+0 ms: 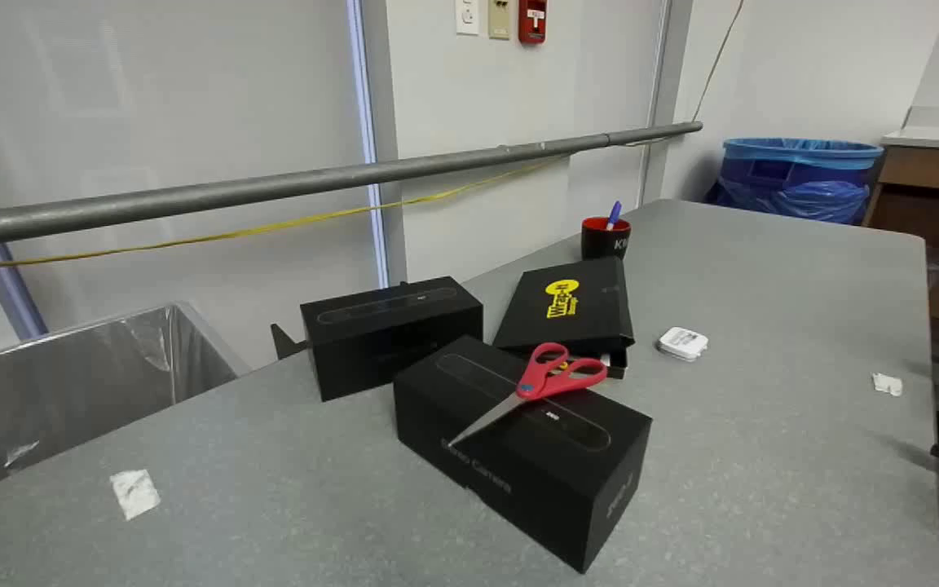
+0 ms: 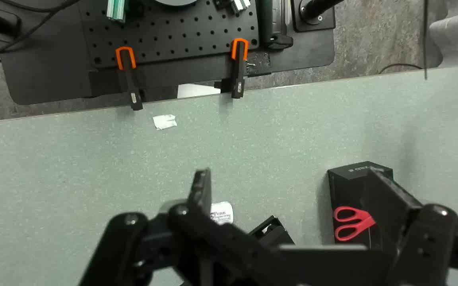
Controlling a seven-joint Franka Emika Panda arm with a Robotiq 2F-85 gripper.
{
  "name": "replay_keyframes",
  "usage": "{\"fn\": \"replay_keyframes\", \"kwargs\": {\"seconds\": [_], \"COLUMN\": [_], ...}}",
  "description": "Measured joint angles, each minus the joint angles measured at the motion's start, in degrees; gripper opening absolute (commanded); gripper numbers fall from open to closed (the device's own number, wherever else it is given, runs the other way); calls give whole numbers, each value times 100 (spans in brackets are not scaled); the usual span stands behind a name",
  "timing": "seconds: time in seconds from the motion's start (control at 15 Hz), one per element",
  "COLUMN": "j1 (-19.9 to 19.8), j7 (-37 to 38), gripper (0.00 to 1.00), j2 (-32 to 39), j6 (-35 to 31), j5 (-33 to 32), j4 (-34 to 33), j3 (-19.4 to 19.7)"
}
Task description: Remove the pen from the cup and put it on the table
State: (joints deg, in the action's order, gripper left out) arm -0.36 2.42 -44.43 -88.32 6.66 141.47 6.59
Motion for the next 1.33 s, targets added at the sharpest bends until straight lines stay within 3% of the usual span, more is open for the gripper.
{"fn": "replay_keyframes", "kwargs": {"seconds": [0.8,1.0,1.33], "j1": [-4,-94,-547], "j7": [-9,-2,165], "gripper": [100,100,100], "j2": [2,25,780], "j6": [-64,-672,-2623], "j5": [0,-22,-54], "j4": [11,74,-26], "j3": [-34,-99,-10]}}
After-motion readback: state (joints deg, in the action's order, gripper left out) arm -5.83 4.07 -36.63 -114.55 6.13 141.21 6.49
